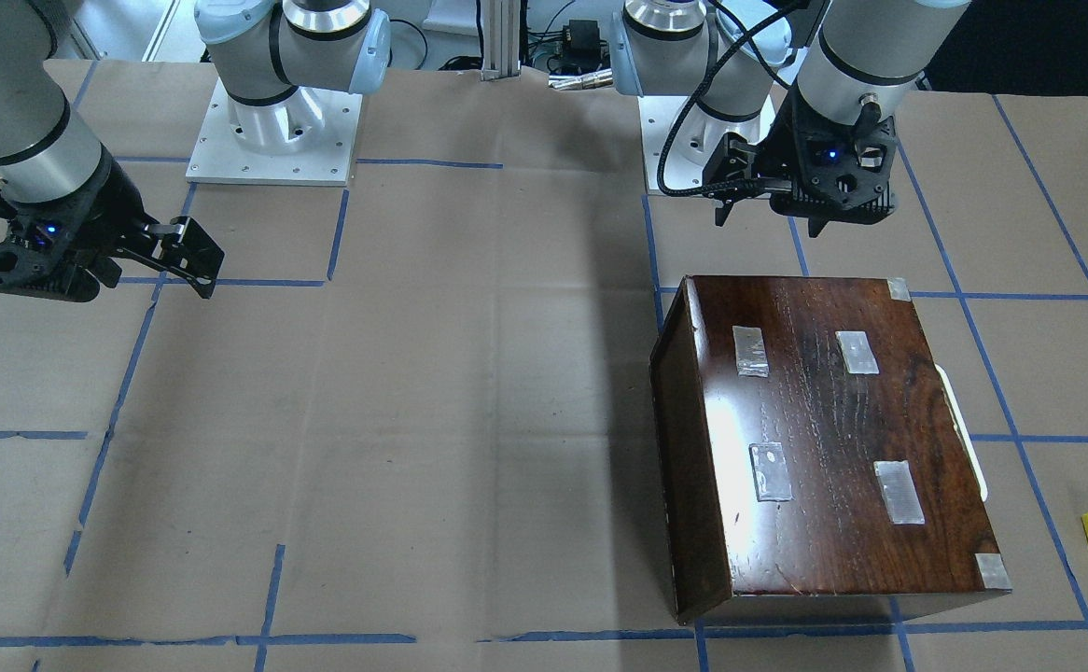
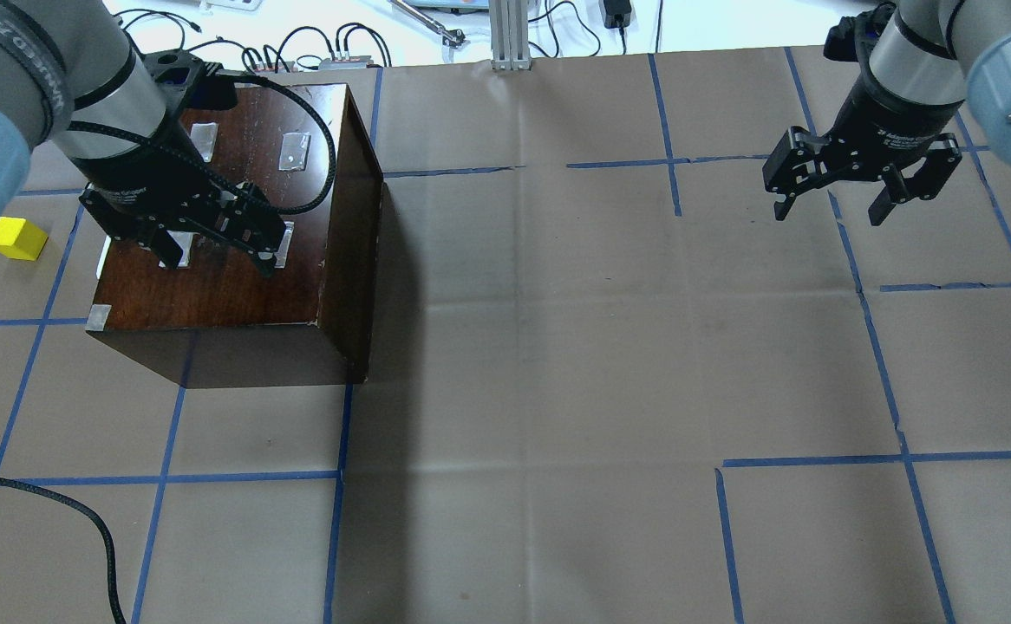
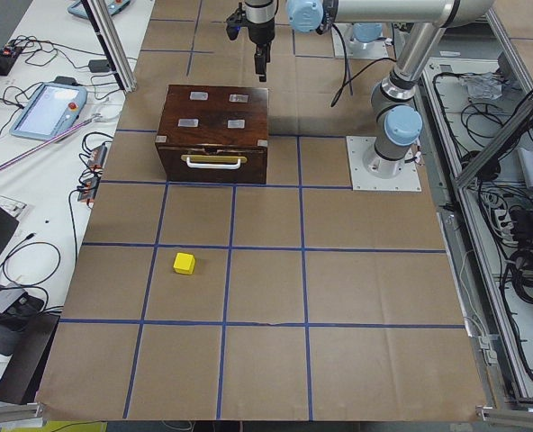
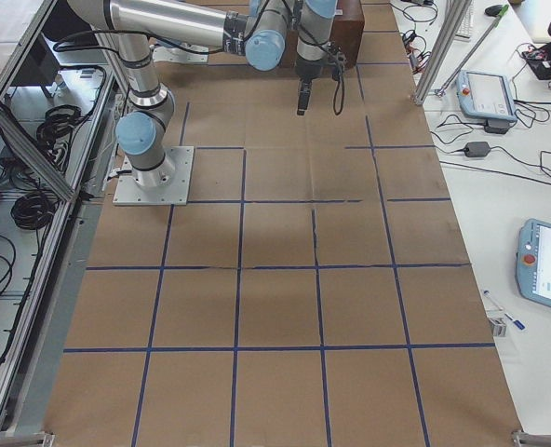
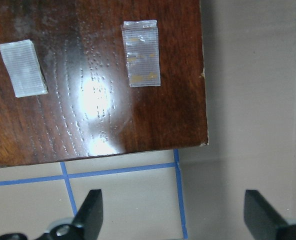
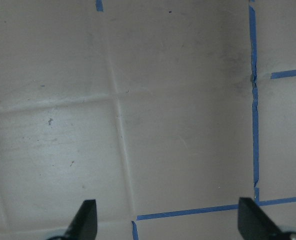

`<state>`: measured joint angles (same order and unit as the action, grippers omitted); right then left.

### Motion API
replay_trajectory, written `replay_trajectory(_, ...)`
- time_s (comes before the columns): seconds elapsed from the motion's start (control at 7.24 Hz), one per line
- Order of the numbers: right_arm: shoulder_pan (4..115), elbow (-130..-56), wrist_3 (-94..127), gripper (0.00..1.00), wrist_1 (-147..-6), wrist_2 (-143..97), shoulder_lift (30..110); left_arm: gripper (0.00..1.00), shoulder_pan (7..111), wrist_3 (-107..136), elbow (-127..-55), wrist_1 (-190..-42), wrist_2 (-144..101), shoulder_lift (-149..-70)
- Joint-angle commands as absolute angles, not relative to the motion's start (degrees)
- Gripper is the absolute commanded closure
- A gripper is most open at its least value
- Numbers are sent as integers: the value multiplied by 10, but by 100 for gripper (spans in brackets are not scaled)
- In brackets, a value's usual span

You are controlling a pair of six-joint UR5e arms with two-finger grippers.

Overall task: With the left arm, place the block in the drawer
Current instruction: 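Move the left gripper off the cabinet top toward its drawer handle side, then lower the left gripper and hook the white drawer handle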

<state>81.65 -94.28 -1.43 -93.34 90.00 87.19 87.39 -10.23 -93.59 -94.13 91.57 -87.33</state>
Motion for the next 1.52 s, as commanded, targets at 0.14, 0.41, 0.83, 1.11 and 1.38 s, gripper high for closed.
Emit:
replay_trajectory(0.14,817,-943,-15,0,-933,900,872,0,822,-173,-936,-940,918,-865)
replay_trajectory(0.41,817,-943,-15,0,-933,900,872,0,714,-238,-937,-940,918,-865)
replay_trajectory(0.83,817,-943,-15,0,-933,900,872,0,596,-279,-929,-914,931,-917)
replay_trajectory(1.11,817,-943,-15,0,-933,900,872,0,563,-336,-893,-901,922,-974)
replay_trajectory(1.38,817,-943,-15,0,-933,900,872,0,561,-344,-861,-876,920,-1037)
